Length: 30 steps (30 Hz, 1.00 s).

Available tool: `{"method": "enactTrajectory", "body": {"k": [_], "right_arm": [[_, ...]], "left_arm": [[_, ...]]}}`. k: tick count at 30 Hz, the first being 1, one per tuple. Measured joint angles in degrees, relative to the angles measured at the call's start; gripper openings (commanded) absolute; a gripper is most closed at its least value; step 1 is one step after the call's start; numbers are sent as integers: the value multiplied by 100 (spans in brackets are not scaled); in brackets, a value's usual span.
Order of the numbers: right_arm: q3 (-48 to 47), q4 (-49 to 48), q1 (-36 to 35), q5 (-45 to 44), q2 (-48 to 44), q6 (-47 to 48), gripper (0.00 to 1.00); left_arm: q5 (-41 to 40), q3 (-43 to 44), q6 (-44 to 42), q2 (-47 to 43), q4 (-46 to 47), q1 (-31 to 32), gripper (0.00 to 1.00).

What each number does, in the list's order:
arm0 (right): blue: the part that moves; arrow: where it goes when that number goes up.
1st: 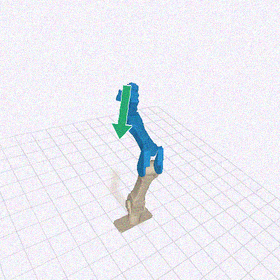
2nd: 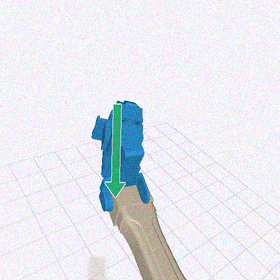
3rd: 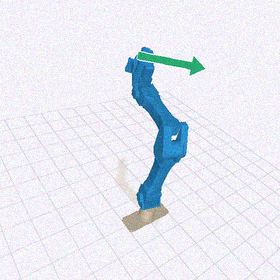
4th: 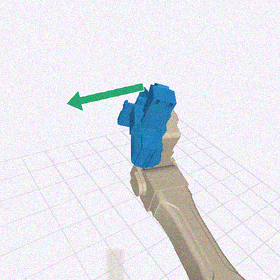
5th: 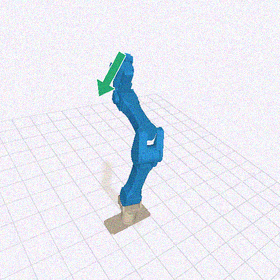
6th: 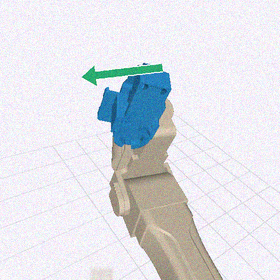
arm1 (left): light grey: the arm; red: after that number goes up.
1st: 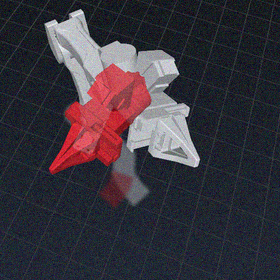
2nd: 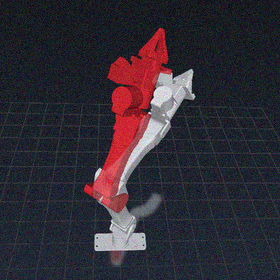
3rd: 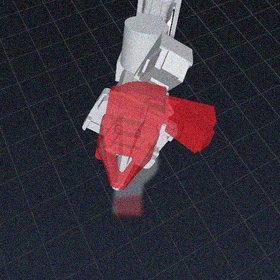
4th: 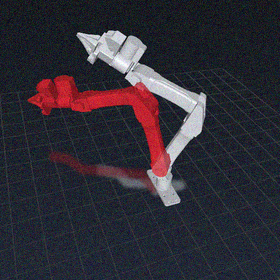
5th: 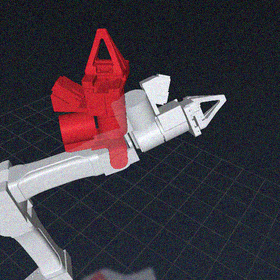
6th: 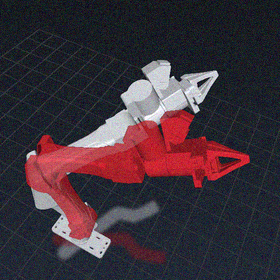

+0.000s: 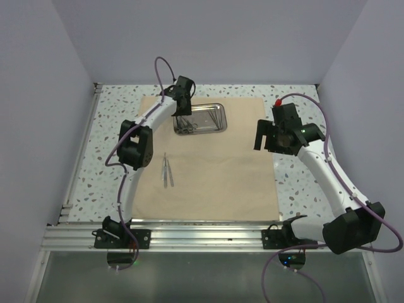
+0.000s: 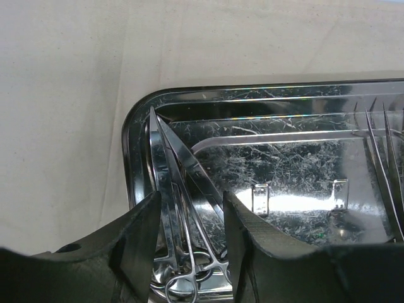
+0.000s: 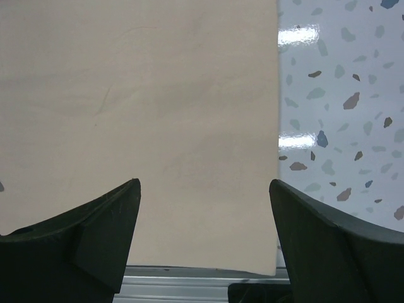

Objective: Open and lay out the surgical kit
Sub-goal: Pick up the medical item from the container.

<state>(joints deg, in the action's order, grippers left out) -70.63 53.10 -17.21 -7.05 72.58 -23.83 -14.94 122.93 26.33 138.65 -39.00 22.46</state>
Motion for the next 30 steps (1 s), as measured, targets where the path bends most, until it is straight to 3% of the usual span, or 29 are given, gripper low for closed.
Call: {"method": "enactTrajectory", "body": {"k": [16,25,30], "right_arm": [[26,44,0,-94,271,94,87],[170,46,0,-96,271,96,87],[262,48,0,-96,258,98,86]], "left_arm": [[9,-380,-39,0,181,-114,42],[289,-457,79,2,299,-234,29],[481,-455,208,11,417,-306,14]]}}
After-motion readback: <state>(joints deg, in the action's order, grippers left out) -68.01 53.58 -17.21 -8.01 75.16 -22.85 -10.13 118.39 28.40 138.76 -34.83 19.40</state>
